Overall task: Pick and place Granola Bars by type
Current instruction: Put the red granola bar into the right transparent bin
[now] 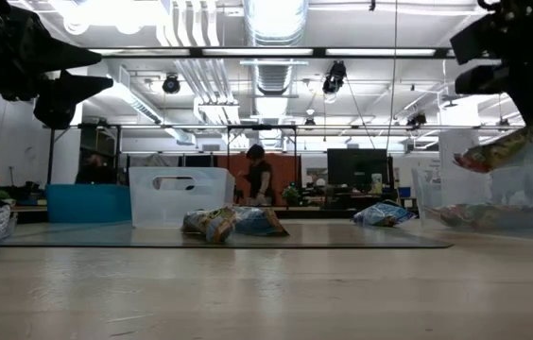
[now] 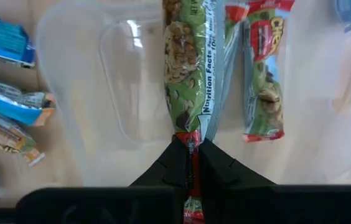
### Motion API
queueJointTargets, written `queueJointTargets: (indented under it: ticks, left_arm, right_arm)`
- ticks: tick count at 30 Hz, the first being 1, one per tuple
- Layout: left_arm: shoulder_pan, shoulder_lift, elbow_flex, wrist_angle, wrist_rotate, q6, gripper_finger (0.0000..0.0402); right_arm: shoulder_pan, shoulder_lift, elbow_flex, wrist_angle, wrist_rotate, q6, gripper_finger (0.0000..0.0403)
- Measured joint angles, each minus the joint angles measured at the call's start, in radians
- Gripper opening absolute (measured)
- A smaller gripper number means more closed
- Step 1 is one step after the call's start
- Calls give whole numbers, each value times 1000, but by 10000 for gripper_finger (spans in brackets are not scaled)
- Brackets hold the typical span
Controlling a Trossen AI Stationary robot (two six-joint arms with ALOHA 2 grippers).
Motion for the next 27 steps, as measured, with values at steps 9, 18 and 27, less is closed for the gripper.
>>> queueJointTargets:
  ticks: [9,18,27]
  left_arm:
    - [0,0,0,0,0,0,197]
    - [0,0,0,0,0,0,197]
    - [0,0,0,0,0,0,197]
  right_arm:
    - [0,-60,-116,156,2,72,11]
    - [6,-101,-197,226,18,139,11]
    - [68,-103,-224,303,7,231,11]
